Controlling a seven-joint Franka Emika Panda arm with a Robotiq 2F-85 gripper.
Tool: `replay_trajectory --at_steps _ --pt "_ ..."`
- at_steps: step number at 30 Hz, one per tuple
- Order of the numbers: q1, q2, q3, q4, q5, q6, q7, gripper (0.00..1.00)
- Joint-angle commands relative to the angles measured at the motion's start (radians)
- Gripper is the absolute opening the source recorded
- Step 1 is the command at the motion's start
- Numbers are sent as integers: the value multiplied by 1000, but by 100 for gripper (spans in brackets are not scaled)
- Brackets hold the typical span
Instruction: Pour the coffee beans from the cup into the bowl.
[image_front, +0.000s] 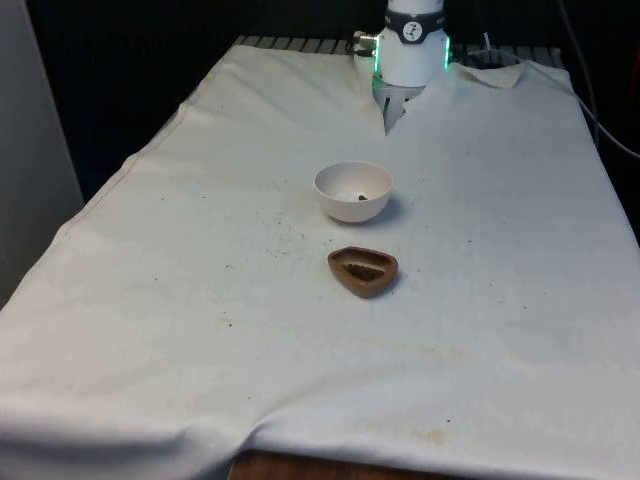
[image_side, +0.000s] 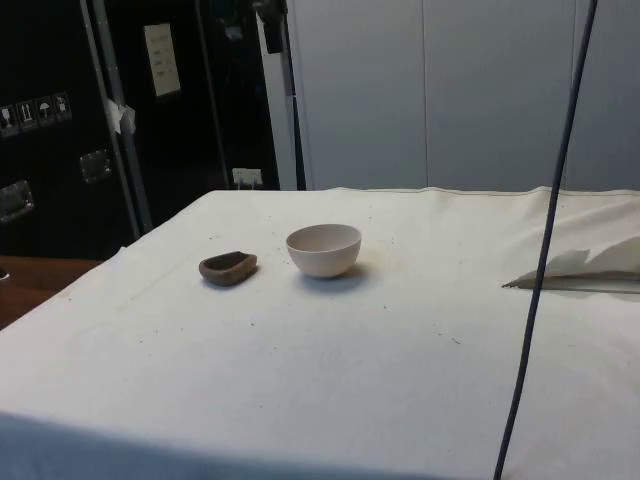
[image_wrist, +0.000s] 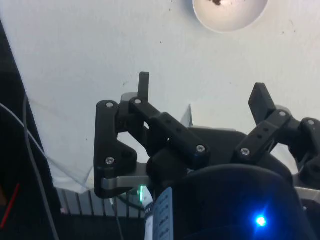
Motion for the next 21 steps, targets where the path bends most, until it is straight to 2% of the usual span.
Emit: replay_trajectory --at_steps 1,9,11,18,19,21 --pt "0 3 1 1 0 6 1 100" --pt "11 80 5 72 -2 46 15 100" --pt "9 74 4 67 0 43 8 100" --pt "21 150 5 137 -4 72 22 100" --pt "19 148 5 136 0 70 14 100" --pt "23 163 5 145 -6 81 24 100"
